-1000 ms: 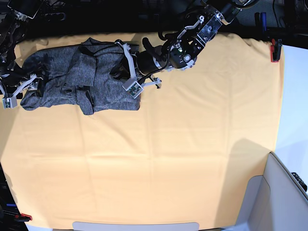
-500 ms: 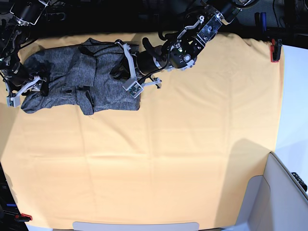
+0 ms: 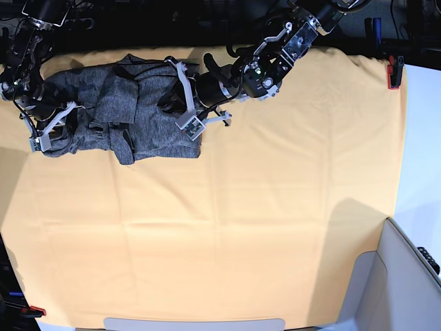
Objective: Fold the T-shirt properly
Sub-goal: 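Fold the held end over toward the left gripper with the right gripper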
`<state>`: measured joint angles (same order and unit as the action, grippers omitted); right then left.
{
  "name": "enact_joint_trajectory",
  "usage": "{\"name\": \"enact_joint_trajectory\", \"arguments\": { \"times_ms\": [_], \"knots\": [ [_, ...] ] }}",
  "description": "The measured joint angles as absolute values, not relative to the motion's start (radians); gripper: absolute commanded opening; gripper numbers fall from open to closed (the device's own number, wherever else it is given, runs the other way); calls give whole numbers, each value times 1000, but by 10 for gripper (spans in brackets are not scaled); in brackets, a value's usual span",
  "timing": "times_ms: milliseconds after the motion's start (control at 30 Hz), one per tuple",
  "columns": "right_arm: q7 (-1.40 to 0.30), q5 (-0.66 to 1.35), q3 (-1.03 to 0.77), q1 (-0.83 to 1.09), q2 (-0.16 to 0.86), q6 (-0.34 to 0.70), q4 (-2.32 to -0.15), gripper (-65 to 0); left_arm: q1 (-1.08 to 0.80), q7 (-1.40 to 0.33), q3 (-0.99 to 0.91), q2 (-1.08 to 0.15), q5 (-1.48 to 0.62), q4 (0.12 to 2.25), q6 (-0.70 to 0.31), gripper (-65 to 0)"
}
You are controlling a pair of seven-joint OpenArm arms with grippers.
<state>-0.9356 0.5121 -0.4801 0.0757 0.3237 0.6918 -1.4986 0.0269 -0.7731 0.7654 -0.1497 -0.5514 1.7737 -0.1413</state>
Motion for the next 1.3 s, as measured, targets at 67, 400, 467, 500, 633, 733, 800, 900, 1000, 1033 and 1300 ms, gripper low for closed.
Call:
{"name": "enact_joint_trajectory", "arguments": {
  "times_ms": [67,400,467,500,633,733,800,900,1000,1033,1300],
  "knots": [
    [-942,512,-480,93,323,692,-1521,-632,27,-773,765,-150,-552,1774,-142,-576],
    [-1065,501,-479,155,305,694,-1877,-650,27,-775,765,-150,-552,1774,-142,-576],
    [-1116,494,-483,149,268,692,-1956,-650,28,-777,765,-150,-551,1774,-141,-576],
    [-1134,501,-482,145,251,693,-1983,-650,28,-777,765,-150,-551,1774,-141,-576],
    [-1213,500,-472,97,177,694,-2024,-650,27,-778,765,-168,-552,1774,-142,-576],
    [-1222,493,-426,83,136,693,-2024,-650,28,-780,764,-168,-548,1774,-141,-576],
    [-1230,494,-363,80,111,693,-2024,-650,27,-779,764,-164,-550,1774,-141,-576],
    [-1229,493,-279,64,72,693,-2024,-650,25,-780,764,-165,-550,1774,-142,-576],
    [-1228,492,-219,62,40,693,-2024,-650,26,-779,764,-166,-549,1774,-141,-576],
    [-1227,483,-206,61,37,693,-2024,-650,26,-778,764,-166,-550,1774,-142,-576],
    [-1227,315,-105,59,11,693,-2024,-650,26,-774,764,-188,-548,1774,-141,-576]
  ]
}}
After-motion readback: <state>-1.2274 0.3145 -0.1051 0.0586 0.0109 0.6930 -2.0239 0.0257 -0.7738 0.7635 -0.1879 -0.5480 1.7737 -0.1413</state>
